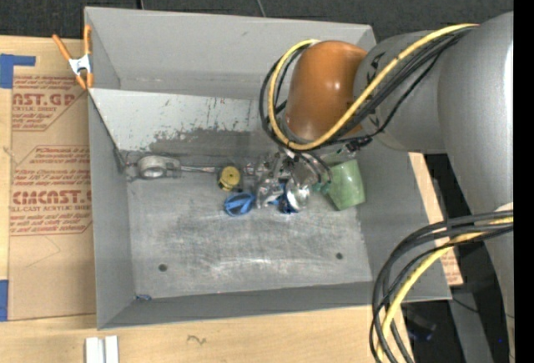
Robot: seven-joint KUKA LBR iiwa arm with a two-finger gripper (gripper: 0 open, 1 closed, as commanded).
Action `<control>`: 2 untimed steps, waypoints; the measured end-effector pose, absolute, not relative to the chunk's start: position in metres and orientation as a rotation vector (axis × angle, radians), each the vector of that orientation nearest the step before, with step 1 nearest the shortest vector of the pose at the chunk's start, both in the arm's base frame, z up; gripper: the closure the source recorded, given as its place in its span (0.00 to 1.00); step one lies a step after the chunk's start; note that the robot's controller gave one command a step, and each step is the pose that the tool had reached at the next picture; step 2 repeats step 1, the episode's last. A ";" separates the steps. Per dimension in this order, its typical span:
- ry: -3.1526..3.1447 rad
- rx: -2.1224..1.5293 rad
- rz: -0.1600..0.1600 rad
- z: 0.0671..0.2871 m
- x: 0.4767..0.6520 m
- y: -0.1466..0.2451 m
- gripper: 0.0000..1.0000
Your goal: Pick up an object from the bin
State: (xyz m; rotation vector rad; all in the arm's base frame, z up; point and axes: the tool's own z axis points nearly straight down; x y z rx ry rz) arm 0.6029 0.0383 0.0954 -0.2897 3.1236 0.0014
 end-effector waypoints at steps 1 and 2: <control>3.121 -0.289 0.000 0.143 0.604 0.039 1.00; 3.121 -0.289 0.000 0.143 0.604 0.039 1.00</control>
Offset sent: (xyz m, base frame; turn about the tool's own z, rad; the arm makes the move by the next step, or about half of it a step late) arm 0.0000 0.0001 0.0444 0.0000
